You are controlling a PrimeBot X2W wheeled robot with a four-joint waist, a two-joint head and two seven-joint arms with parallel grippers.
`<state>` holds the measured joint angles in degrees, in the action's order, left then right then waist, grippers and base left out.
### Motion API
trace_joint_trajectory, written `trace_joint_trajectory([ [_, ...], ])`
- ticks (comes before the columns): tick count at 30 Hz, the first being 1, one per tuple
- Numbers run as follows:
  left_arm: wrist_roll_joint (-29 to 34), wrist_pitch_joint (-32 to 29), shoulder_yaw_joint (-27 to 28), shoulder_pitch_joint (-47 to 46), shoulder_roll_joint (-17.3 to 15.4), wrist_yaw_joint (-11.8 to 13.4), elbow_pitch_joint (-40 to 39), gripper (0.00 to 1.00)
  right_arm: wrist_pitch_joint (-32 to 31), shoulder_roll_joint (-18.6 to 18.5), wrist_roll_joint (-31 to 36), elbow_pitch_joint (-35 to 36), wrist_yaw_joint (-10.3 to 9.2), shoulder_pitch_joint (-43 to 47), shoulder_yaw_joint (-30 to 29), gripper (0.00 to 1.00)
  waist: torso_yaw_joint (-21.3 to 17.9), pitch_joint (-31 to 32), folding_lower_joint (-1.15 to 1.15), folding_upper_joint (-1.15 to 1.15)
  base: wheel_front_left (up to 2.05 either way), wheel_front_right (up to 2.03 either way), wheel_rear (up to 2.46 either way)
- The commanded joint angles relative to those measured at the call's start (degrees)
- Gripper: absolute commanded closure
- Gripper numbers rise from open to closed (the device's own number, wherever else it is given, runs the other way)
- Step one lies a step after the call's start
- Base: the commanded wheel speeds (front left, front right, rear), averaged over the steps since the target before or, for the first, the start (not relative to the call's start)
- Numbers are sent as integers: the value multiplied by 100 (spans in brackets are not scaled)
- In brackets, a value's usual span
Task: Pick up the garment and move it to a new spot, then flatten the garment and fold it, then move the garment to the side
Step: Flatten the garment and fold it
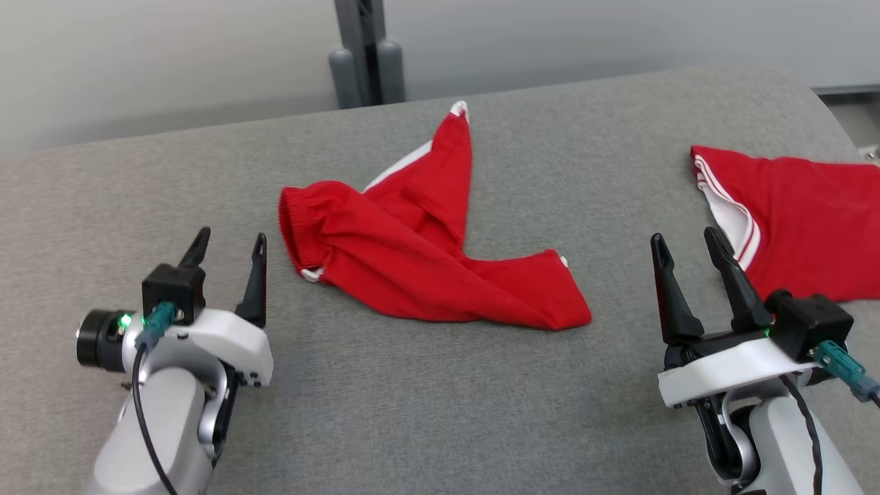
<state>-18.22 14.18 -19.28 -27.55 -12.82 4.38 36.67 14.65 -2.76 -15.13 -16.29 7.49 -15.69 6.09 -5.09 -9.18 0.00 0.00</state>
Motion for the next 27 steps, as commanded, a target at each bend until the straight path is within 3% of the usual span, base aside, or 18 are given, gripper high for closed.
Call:
trace_joint_trajectory([
  [1,-34,47,47,177,-7,52,-149,0,-23,-34,36,24,1,138,-31,0,145,134,0,0,0,0,0],
  [6,-103,99,149,874,63,135,-951,0,-108,-48,95,133,0,323,-117,0,330,270,0,0,0,0,0],
  [13,-85,103,536,1920,406,274,-2152,0,-169,-91,71,177,1,577,-107,0,552,405,0,0,0,0,0],
  [18,64,97,727,2226,596,161,-2463,0,-226,-151,50,237,0,570,-78,0,726,391,0,0,0,0,0],
  [27,349,97,708,2074,792,-92,-2317,0,-581,-881,-96,-85,0,331,1120,0,1148,150,0,0,0,0,0],
])
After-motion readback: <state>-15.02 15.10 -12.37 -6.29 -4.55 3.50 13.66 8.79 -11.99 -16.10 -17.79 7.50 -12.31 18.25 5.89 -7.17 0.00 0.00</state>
